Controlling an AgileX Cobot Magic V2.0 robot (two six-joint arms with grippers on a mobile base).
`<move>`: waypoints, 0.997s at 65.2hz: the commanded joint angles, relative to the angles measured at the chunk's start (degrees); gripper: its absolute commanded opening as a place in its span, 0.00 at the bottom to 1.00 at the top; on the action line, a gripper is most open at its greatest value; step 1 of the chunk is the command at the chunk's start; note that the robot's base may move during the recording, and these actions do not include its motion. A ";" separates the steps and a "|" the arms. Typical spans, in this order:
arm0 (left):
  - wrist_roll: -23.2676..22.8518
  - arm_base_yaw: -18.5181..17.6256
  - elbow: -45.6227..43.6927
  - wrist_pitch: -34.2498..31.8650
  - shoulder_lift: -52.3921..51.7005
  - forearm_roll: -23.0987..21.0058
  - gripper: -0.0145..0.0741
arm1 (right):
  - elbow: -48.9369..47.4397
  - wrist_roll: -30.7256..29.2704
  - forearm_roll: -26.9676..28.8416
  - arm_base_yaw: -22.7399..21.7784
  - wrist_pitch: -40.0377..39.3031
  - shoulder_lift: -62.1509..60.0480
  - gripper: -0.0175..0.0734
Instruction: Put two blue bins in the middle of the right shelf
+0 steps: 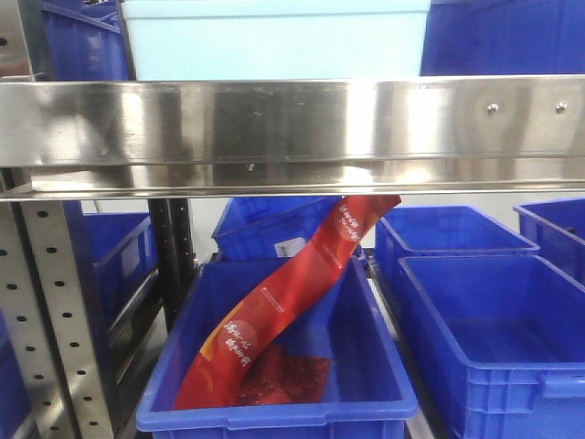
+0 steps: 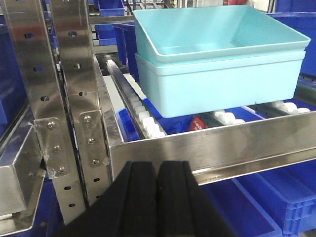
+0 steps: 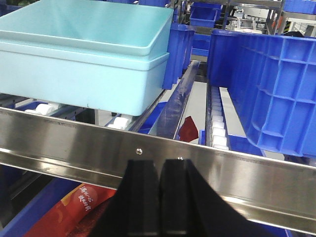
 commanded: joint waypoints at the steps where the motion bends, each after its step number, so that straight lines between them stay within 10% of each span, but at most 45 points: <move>1: 0.06 -0.40 0.00 -1.39 -0.18 0.31 0.04 | 0.09 -0.22 -0.51 -0.08 -1.36 -0.37 0.01; 13: 3.01 1.51 0.64 -0.80 -0.84 -1.66 0.04 | 0.09 -0.22 -0.51 -0.08 -1.36 -0.37 0.01; 37: 10.30 19.68 22.84 -17.37 -14.28 -11.79 0.04 | 0.09 -0.22 -0.51 -0.08 -1.36 -0.37 0.01; 65: 10.30 21.37 29.49 -20.09 -18.08 -11.79 0.04 | 0.09 -0.22 -0.51 -0.08 -1.36 -0.37 0.01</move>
